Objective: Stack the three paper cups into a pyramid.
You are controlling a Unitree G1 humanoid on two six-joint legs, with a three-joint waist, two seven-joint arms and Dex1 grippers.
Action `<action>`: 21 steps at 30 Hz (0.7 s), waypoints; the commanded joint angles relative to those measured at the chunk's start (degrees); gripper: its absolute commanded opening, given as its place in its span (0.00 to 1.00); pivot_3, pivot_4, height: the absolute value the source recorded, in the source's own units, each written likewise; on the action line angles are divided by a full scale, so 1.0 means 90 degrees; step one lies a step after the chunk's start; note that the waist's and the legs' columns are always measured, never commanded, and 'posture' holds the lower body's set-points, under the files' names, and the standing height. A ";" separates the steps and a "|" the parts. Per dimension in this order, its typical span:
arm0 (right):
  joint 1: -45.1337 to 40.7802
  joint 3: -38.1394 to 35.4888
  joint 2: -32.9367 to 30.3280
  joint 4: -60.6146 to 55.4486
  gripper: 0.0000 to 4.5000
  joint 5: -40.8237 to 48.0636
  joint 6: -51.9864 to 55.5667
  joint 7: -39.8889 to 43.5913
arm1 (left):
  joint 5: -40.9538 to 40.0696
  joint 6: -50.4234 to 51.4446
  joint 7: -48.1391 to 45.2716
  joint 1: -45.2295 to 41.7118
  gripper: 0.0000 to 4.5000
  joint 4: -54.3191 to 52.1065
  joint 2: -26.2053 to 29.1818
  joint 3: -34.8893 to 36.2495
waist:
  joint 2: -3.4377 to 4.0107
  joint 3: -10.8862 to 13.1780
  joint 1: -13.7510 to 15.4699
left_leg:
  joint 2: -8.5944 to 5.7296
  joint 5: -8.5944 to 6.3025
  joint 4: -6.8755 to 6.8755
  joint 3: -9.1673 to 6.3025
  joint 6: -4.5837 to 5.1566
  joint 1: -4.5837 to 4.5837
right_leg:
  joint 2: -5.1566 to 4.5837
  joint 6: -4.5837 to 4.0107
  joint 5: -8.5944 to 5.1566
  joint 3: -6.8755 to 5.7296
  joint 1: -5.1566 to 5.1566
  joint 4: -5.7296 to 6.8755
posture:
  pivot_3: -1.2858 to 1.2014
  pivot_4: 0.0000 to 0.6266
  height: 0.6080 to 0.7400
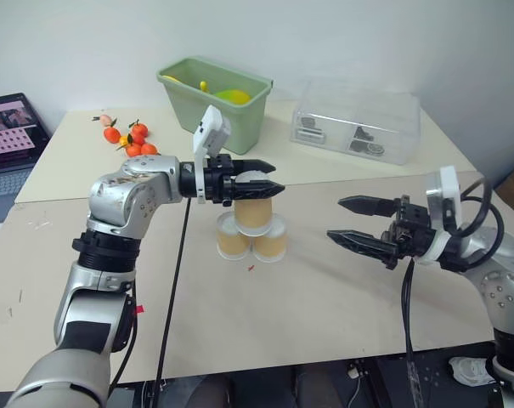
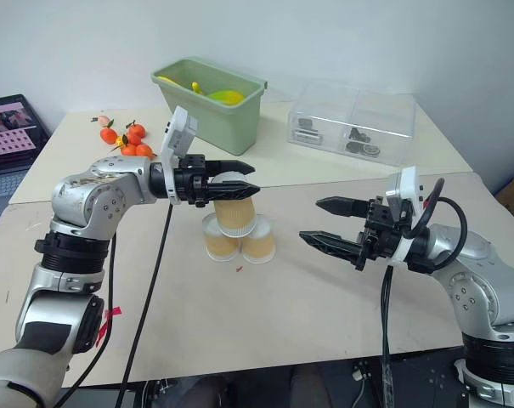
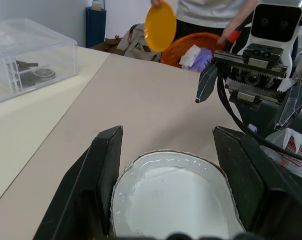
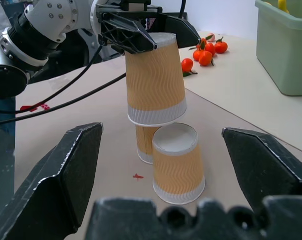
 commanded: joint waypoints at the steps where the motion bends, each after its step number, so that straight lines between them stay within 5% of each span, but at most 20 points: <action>1: -0.0025 -0.0090 -0.0050 -0.0074 1.00 0.0044 -0.0095 -0.0038 | 0.0114 -0.0235 0.0000 -0.0099 0.60 0.0012 0.0030 0.0073 | 0.0000 0.0000 0.0000 | 0.0000 0.0000 0.0000 0.0000 0.0000 0.0000 | 0.0000 0.0000 0.0000 0.0000 0.0000 0.0000 | 0.52 0.24 0.99; 17: -0.0060 -0.0033 -0.0058 -0.0038 1.00 0.0008 -0.0111 -0.0116 | 0.0297 -0.0290 0.0350 -0.0315 0.60 0.0451 -0.0295 0.0217 | 0.0000 0.0000 0.0002 | 0.0000 0.0000 0.0001 0.0000 0.0000 0.0000 | 0.0000 0.0000 0.0000 0.0000 0.0000 0.0002 | 0.52 0.24 0.99; 21: -0.0067 -0.0038 -0.0068 -0.0028 1.00 0.0006 -0.0102 -0.0129 | 0.0261 -0.0230 0.0396 -0.0338 0.89 0.0379 -0.0320 0.0264 | 0.0000 0.0000 -0.0001 | 0.0000 0.0000 0.0002 0.0000 0.0001 0.0000 | 0.0000 0.0000 0.0000 0.0000 0.0000 0.0003 | 0.52 0.24 0.99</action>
